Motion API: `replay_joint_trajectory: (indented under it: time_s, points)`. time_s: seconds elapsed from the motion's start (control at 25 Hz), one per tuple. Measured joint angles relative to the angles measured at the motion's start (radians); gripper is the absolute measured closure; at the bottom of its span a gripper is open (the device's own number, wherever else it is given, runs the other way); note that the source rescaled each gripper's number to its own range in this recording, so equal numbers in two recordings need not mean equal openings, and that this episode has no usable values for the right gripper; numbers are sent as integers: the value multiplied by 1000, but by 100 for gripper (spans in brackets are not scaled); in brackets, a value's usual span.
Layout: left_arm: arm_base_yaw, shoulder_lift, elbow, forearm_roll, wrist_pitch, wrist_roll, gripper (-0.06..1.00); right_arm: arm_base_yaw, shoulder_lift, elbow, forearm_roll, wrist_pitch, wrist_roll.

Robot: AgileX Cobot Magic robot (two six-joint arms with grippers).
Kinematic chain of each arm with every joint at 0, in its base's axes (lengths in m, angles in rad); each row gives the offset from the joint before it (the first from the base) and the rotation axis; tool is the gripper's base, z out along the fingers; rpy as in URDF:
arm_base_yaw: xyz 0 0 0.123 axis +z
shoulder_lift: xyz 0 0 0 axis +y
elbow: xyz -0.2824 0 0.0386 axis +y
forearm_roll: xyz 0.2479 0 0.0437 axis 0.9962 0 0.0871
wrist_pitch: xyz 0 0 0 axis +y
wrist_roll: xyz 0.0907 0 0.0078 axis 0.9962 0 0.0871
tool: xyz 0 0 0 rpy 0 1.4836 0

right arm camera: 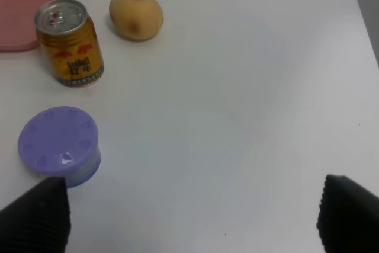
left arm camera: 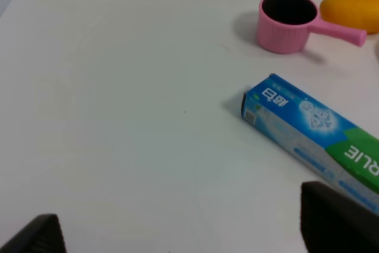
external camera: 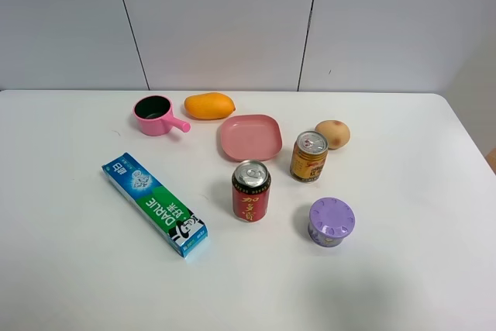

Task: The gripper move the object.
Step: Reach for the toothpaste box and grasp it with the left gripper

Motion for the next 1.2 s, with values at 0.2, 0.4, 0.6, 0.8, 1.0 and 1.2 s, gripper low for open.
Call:
replay_joint_trajectory:
  time_s: [0.2,0.4,0.6,0.8,1.0,1.2]
  points:
    - [0,0,0,0,0,0,40,0,0,0,0,0,0]
    - [0,0,0,0,0,0,40,0,0,0,0,0,0]
    - [0,0,0,0,0,0,40,0,0,0,0,0,0]
    - [0,0,0,0,0,0,40,0,0,0,0,0,0]
    - [0,0,0,0,0,0,40,0,0,0,0,0,0]
    - [0,3,-2,-1,-2,-2,40,0,0,0,0,0,0]
